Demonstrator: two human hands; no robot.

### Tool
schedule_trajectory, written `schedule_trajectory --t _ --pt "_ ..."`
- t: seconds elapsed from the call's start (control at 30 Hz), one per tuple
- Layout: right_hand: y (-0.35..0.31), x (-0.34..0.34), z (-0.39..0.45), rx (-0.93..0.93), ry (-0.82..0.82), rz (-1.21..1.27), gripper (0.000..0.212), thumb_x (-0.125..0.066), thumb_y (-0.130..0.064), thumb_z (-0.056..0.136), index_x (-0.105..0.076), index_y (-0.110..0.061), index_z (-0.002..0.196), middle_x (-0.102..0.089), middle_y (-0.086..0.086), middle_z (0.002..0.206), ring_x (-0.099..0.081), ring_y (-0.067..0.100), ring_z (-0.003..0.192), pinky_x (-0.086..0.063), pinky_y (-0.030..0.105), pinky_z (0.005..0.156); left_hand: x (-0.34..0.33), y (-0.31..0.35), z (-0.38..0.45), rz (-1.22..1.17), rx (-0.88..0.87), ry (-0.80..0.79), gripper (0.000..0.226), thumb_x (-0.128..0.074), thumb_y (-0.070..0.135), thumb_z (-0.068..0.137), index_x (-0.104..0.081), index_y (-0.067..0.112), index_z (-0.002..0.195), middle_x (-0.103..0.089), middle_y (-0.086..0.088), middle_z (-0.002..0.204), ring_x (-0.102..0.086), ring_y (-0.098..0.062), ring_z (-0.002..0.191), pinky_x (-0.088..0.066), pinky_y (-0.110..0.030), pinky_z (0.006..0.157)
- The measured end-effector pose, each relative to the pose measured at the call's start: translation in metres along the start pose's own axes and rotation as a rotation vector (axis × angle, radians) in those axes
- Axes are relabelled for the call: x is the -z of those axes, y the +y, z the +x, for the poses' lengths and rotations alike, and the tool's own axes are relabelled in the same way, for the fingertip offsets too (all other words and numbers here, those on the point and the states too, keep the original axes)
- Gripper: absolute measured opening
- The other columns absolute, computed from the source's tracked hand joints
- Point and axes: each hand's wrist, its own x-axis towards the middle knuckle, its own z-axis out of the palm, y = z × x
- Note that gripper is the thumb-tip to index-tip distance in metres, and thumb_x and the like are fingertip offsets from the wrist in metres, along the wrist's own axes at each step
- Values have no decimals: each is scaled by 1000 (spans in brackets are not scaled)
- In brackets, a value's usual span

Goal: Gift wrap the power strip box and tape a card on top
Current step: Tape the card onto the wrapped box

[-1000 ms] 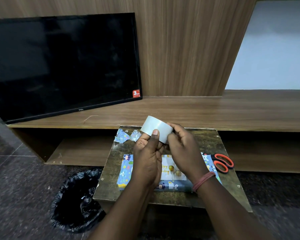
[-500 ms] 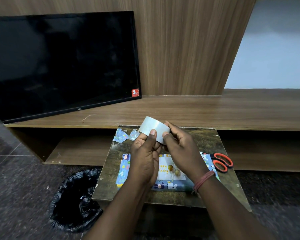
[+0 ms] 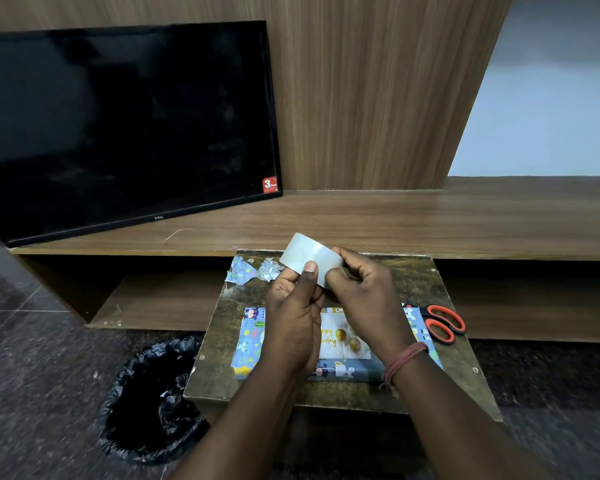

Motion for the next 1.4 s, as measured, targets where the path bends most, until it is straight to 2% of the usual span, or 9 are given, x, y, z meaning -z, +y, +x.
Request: schedule_trajectory --t 0.13,0.33,0.43,0.53,0.63,0.83,1.07,1.3,1.4 --pt "6 0 3 -9 74 -22 34 -56 -13 89 -72 -19 118 -76 1 96 -74 25 87 -61 53 78 -1 1 0 23 -5 -8 35 -47 11 105 -54 -12 131 -67 -33 116 -68 -29 97 -59 -30 77" --pt "-1 4 2 -31 -41 161 46 -48 -4 101 -57 -27 140 -71 1 121 -72 14 96 -62 35 76 1 12 9 34 35 17 18 -47 14 106 -60 2 107 -71 -11 79 -71 -16 71 -60 -30 63" --pt "1 16 4 138 -55 -146 47 -60 -16 99 -56 -42 138 -71 1 117 -72 16 88 -62 41 76 5 22 14 30 52 31 27 -53 23 103 -63 1 115 -71 -14 94 -72 -19 86 -62 -28 79" --pt "3 24 6 391 -31 -475 42 -68 -24 94 -62 -30 135 -60 -13 134 -58 2 120 -52 34 99 12 26 19 108 56 24 38 -54 28 101 -62 -2 124 -76 -16 106 -75 -20 91 -61 -30 82" --pt "1 24 6 508 5 -600 44 -73 -24 91 -63 -23 134 -50 -6 138 -52 5 122 -51 30 98 16 26 22 200 53 38 42 -57 30 97 -64 -1 124 -76 -17 107 -75 -19 88 -62 -30 77" --pt "6 14 7 690 11 -721 27 -70 -14 92 -72 -19 119 -58 3 120 -59 21 106 -53 42 85 21 27 27 298 64 41 39 -55 31 102 -67 0 123 -71 -26 116 -67 -33 101 -55 -46 93" --pt "8 15 10 783 18 -808 15 -66 -18 92 -77 -11 100 -65 1 93 -60 22 82 -52 38 68 31 30 32 307 144 -78 29 -58 12 98 -63 -9 116 -57 -26 104 -50 -37 99 -52 -45 95" --pt "8 15 8 763 -8 -842 16 -57 -20 99 -71 -11 96 -62 0 92 -59 20 83 -49 36 70 31 35 29 396 129 -176 5 -56 4 98 -58 1 101 -41 -11 83 -35 -23 73 -33 -31 64" --pt "9 12 6 767 -29 -886 17 -53 -19 102 -66 -10 96 -55 2 90 -52 19 77 -45 34 68 35 39 29 505 112 -206 31 -47 0 103 -45 10 74 -30 0 59 -24 -12 53 -23 -27 53"
